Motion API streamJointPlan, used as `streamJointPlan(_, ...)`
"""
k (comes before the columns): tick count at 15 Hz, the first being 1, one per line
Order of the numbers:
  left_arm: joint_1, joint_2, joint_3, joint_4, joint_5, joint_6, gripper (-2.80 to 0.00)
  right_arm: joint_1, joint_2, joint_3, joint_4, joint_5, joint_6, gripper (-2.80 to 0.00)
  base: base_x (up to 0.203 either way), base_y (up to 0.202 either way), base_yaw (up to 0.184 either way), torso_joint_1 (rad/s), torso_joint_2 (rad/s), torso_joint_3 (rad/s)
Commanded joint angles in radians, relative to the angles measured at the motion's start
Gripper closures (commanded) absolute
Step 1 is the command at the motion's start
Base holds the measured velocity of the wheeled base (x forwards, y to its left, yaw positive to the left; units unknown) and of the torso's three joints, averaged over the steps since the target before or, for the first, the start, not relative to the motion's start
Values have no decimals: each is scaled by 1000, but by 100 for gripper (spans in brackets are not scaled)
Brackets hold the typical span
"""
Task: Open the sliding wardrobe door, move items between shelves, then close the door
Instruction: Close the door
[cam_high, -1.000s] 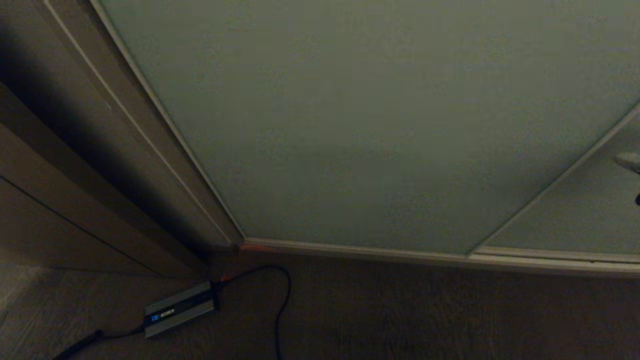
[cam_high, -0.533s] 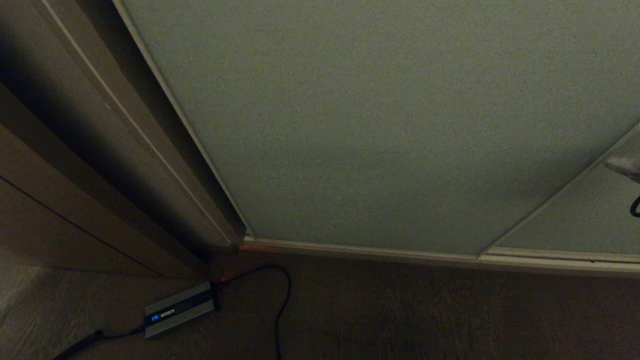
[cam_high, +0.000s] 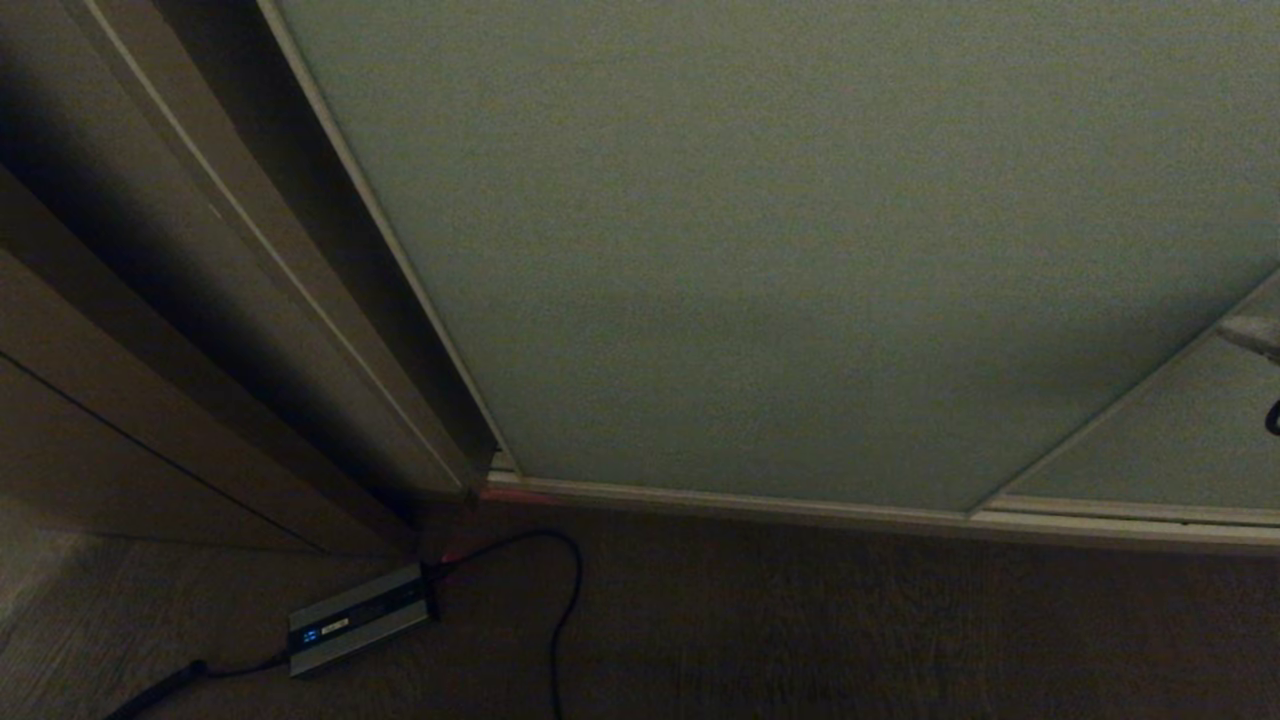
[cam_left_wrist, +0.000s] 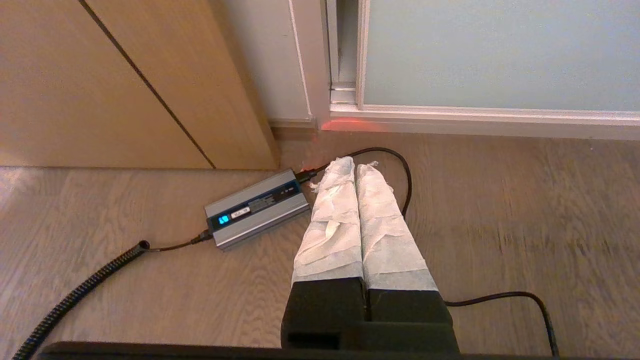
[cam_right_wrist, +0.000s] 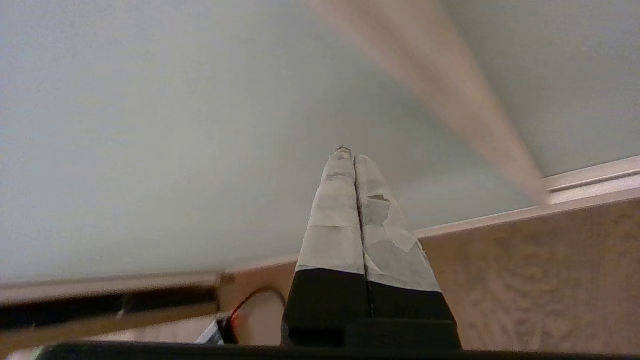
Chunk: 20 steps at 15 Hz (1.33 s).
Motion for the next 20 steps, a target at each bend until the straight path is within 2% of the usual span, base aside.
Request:
streamJointPlan(1, 0, 2, 0, 0, 0, 0, 0, -86, -1, -2, -3, 7, 9, 0, 0, 0, 0, 0, 0, 0)
streamJointPlan(3, 0, 2, 0, 0, 0, 0, 0, -140, 37, -14, -4, 7, 17, 0, 0, 0, 0, 0, 0, 0)
streamJointPlan(7, 0, 2, 0, 0, 0, 0, 0, -144, 141, -92, -5, 4, 16, 0, 0, 0, 0, 0, 0, 0)
streamJointPlan(10, 0, 2, 0, 0, 0, 0, 0, -78, 221, -143, -3, -12, 15, 0, 0, 0, 0, 0, 0, 0)
streamJointPlan(13, 0, 2, 0, 0, 0, 0, 0, -16, 240, -163, -3, -83, 18, 0, 0, 0, 0, 0, 0, 0)
streamJointPlan(20, 0, 2, 0, 0, 0, 0, 0, 17, 220, -153, -5, -87, 18, 0, 0, 0, 0, 0, 0, 0)
